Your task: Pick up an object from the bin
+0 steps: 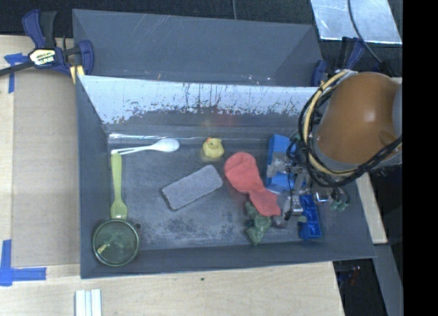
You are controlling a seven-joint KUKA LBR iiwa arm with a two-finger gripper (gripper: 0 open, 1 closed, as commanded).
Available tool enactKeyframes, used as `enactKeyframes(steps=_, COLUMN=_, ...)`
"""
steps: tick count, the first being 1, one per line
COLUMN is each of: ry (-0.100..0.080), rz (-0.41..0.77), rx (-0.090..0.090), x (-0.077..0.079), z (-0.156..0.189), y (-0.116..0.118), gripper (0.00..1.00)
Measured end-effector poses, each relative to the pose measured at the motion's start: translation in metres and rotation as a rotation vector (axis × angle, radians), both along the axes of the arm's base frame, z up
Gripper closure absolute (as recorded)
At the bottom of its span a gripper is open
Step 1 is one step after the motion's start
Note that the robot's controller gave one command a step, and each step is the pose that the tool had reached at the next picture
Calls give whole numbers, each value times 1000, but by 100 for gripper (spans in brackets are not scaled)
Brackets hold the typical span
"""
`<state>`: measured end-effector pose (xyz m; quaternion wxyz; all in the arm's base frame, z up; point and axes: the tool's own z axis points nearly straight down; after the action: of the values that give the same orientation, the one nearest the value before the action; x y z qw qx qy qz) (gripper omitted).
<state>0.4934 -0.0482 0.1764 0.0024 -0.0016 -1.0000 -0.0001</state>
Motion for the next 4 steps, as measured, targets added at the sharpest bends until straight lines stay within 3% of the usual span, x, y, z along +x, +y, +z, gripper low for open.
enactKeyframes(steps=1, ry=-8, rz=2, rx=-1, x=2, z=3, y=0, gripper=0)
enactKeyframes(steps=2, ry=-11, rz=-101, rx=-1, x=2, z=-49, y=-5, gripper=0)
enactKeyframes(steps=3, ry=-15, rz=-107, rx=-1, x=1, z=-85, y=-27, gripper=100)
enactKeyframes(steps=4, ry=-15, rz=-107, rx=-1, x=1, z=-85, y=-27, gripper=100)
